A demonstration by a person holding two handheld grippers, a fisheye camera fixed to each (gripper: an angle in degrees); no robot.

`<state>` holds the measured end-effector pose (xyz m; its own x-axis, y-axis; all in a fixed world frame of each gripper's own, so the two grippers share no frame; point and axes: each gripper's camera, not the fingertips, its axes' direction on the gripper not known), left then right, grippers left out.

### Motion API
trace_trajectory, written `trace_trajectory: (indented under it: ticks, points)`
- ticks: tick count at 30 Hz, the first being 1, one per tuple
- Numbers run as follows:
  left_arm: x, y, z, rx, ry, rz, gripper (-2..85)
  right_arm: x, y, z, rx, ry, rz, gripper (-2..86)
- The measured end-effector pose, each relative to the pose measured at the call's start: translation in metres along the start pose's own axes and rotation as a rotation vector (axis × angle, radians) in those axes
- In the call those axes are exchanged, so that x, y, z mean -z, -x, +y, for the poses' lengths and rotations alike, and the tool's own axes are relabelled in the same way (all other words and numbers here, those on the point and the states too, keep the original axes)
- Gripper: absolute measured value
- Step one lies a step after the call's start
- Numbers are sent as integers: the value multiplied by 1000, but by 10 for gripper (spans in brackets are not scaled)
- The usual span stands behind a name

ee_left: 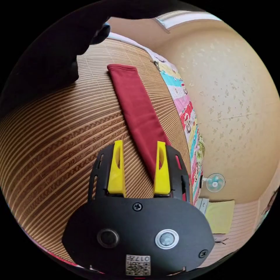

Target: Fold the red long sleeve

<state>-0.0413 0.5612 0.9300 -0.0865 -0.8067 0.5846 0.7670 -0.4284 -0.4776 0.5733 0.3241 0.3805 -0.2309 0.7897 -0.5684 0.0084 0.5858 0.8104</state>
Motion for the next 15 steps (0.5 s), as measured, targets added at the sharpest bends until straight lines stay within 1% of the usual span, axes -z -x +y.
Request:
trace_trajectory:
  ticks: [2, 4, 6, 7, 9, 11, 12, 14, 15]
  points:
    - [-11, 15, -16, 41, 14, 69, 96, 8, 4, 0, -36, -26, -54, 29]
    - [-15, 26, -20, 101, 29, 53, 57, 16, 13, -1, -71, -57, -117, 27]
    - [-12, 27, -22, 127, 37, 63, 42, 18, 25, -4, -63, -61, -129, 26]
    - [-4, 18, -20, 103, 23, 84, 39, 17, 33, -7, -52, -53, -132, 26]
    - [19, -15, -10, 7, -33, 156, 39, 17, 43, -11, -45, -46, -153, 26]
    - [48, -94, 22, -208, -88, 241, 38, 16, 48, -13, -42, -44, -191, 27]
    - [52, -116, 35, -266, -94, 260, 37, 16, 48, -15, -53, -39, -211, 29]
    - [49, -216, 106, -572, -61, 375, 36, 16, 41, -15, -91, -37, -245, 30]
    - [42, -240, 129, -658, -28, 405, 36, 18, 34, -15, -126, -41, -278, 32]
